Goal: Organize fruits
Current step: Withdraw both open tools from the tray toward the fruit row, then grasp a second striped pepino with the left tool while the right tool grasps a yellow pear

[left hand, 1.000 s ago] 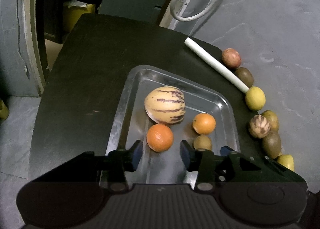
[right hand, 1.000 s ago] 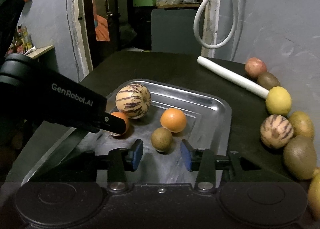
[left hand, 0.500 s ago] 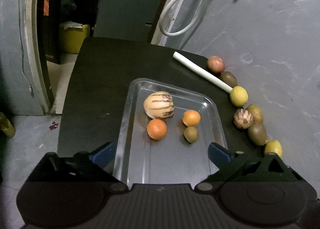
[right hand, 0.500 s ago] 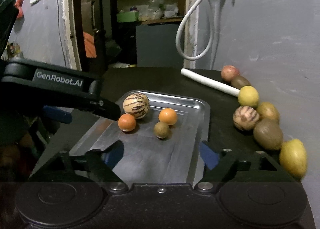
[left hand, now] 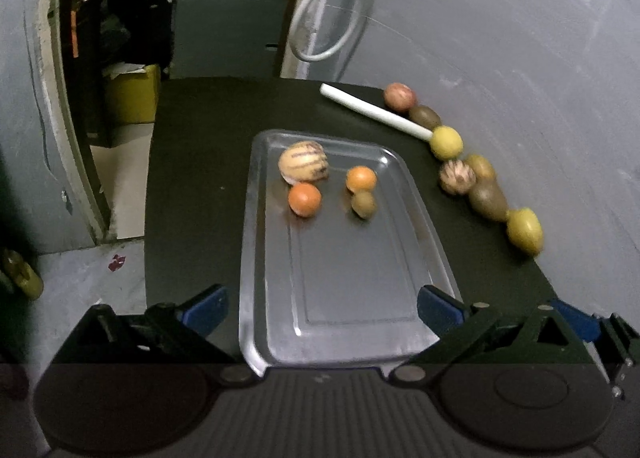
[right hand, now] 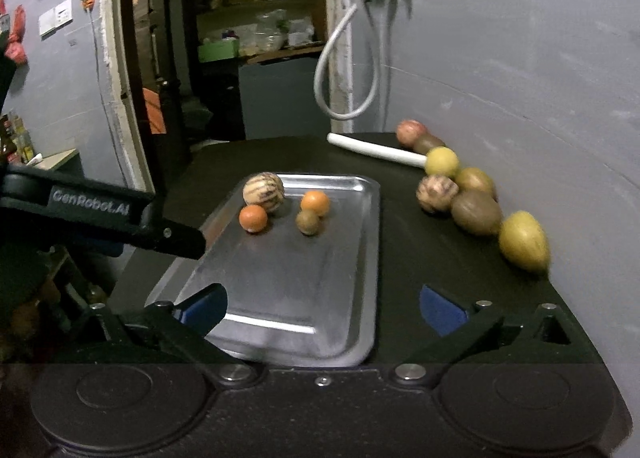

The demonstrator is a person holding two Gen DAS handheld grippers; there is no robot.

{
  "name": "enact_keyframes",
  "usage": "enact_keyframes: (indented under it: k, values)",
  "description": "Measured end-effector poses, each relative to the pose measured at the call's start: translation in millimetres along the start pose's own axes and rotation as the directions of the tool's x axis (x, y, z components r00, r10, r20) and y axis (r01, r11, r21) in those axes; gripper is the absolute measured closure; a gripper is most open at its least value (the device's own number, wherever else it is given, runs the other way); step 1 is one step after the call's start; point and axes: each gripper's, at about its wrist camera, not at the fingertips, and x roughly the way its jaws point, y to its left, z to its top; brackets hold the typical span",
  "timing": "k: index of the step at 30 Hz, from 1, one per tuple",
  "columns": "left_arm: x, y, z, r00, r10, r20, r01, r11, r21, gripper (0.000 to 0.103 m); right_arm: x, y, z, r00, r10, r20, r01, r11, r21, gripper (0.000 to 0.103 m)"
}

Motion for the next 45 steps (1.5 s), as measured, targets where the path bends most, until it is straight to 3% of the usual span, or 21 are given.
enact_keyframes:
  k: [11,24,36,45]
  values:
    - [-8,-23,-33,0.996,-0.047,-0.078,0.054,0.995,0.088,0.0,-29,-18,-25,0.989,-0.124,-0.083,0.129,0.99,0.061,0.001]
    - [20,-67,-33,0.982,-0.099,-0.164,0.126,0.979,0.161,0.0,-28,-65,-39,0.952,-0.265,-0.152,0.287,0.946,0.149,0.001]
    - [78,-109,8,0.972,-0.131,-0.194,0.167,0.969,0.181,0.0,8,-112,-32,0.937,-0.309,-0.164,0.337,0.923,0.184,0.001]
    - [128,-137,57,0.97,-0.167,-0.175,0.192,0.973,0.132,0.0,58,-141,-13,0.94,-0.31,-0.139,0.336,0.913,0.23,0.001]
